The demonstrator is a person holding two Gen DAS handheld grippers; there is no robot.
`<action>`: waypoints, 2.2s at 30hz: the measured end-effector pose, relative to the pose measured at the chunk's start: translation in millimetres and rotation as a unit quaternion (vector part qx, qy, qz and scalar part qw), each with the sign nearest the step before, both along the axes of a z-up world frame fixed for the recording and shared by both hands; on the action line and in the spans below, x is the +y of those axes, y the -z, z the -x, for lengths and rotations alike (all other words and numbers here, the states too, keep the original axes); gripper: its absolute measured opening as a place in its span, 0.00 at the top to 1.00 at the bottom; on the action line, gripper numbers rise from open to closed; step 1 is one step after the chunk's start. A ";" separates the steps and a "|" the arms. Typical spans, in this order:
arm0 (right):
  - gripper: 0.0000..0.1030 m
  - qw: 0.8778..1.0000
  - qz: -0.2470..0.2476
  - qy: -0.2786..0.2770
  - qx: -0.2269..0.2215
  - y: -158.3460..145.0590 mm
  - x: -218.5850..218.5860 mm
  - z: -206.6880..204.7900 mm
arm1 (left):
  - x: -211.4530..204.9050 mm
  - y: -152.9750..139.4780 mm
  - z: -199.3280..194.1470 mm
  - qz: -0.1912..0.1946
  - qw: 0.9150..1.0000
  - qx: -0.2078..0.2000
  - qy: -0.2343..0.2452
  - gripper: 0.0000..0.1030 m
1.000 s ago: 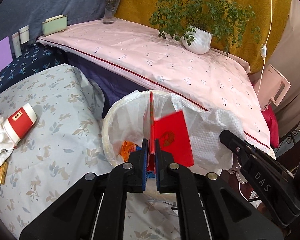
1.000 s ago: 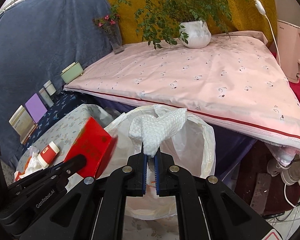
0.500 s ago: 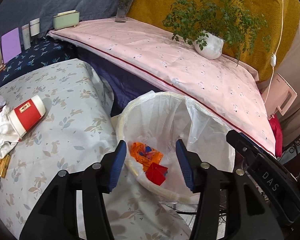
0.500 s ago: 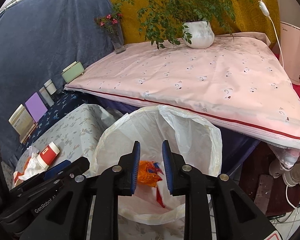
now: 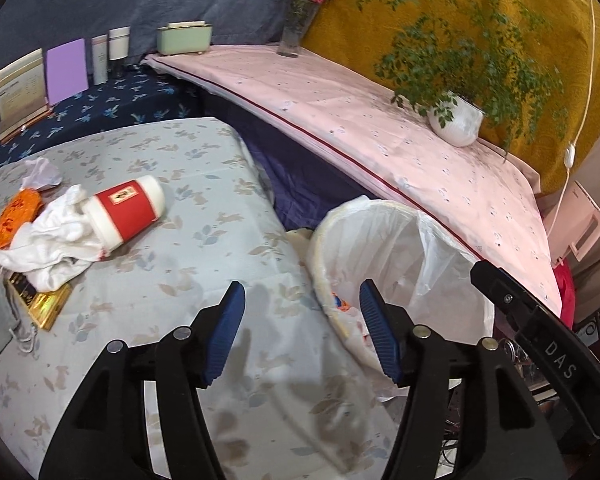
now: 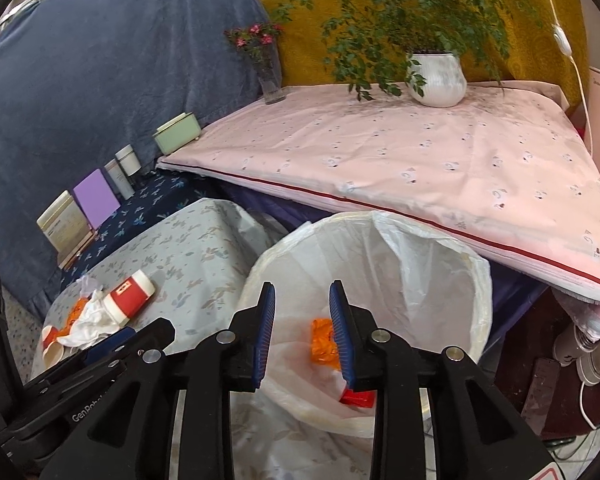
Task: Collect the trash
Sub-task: 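Move both open tools back to the table toward the grey pouch, then grasp the grey pouch with the left tool while the right tool grasps the white glove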
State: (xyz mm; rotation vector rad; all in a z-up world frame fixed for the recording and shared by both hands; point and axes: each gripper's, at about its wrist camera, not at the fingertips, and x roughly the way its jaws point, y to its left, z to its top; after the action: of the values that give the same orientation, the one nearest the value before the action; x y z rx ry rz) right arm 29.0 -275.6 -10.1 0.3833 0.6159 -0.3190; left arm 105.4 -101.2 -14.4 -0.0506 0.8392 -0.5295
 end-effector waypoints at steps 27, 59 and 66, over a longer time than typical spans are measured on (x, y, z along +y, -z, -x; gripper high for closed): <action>0.64 0.988 0.023 -0.150 0.004 -11.6 152.2 -38.4 | 200.8 18.2 -5.8 -0.003 0.976 0.024 -0.215 0.27; 0.62 0.962 0.033 -0.264 0.062 34.7 277.9 -112.0 | 298.4 79.6 -51.1 -0.007 0.958 0.102 -0.266 0.86; 0.62 0.960 0.027 -0.272 0.068 44.4 290.8 -134.6 | 294.9 68.9 -55.0 0.010 0.965 0.090 -0.248 0.95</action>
State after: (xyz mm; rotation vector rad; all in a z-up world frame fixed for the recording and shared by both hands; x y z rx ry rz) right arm 163.6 15.2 -54.4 0.1273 0.8188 0.1660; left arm 160.4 193.7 -83.2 -0.3226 0.9577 -0.0603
